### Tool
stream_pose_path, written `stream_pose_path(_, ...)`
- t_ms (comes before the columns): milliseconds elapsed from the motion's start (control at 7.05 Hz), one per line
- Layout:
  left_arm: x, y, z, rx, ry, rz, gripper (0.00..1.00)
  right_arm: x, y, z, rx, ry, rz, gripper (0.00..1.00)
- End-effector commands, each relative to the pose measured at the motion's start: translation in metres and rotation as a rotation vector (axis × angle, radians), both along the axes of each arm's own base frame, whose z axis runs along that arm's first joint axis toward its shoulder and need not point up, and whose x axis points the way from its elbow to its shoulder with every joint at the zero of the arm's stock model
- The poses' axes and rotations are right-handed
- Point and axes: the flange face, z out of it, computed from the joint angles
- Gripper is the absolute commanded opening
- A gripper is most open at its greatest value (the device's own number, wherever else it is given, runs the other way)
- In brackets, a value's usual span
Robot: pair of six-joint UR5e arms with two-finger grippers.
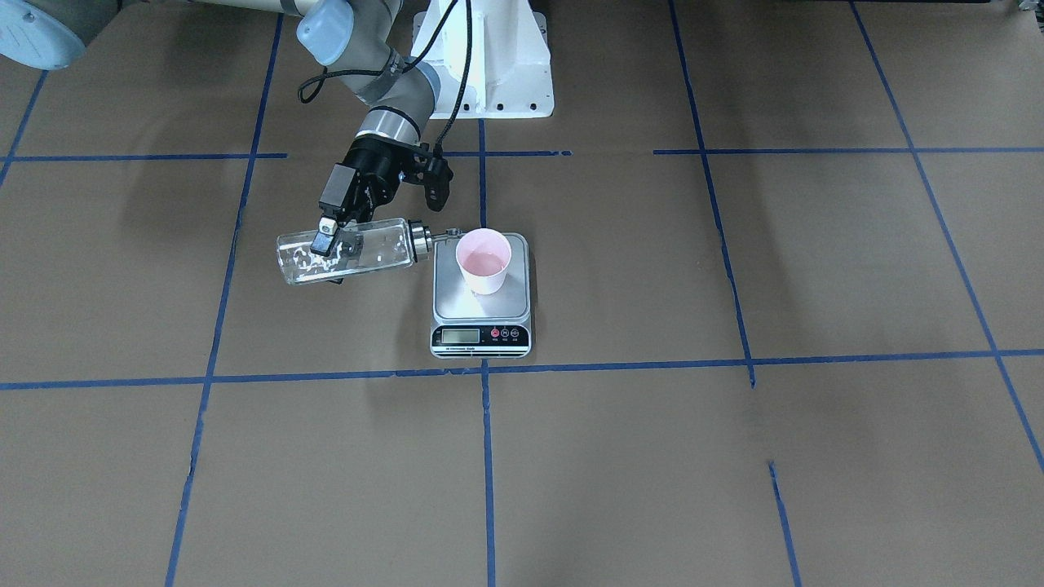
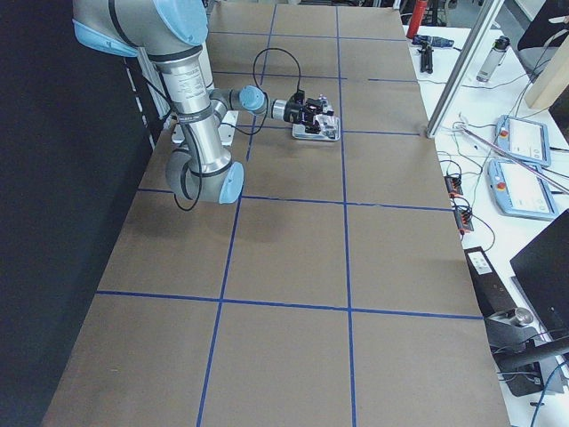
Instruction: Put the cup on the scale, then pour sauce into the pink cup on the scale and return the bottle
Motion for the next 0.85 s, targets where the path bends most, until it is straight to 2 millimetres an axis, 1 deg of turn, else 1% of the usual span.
stream_pose_path(0,0.0,0.0005,0.0006,-0.002,0.0,0.0,1.0,0.0003,-0.0045,0.0021,0.015,0.02,0.004,0.0)
stream_pose_path(709,0.0001,0.0009,0.0032,-0.011,0.003,-0.001,1.0,0.0039,-0.0083,0.003,0.065,0.042,0.004,0.0)
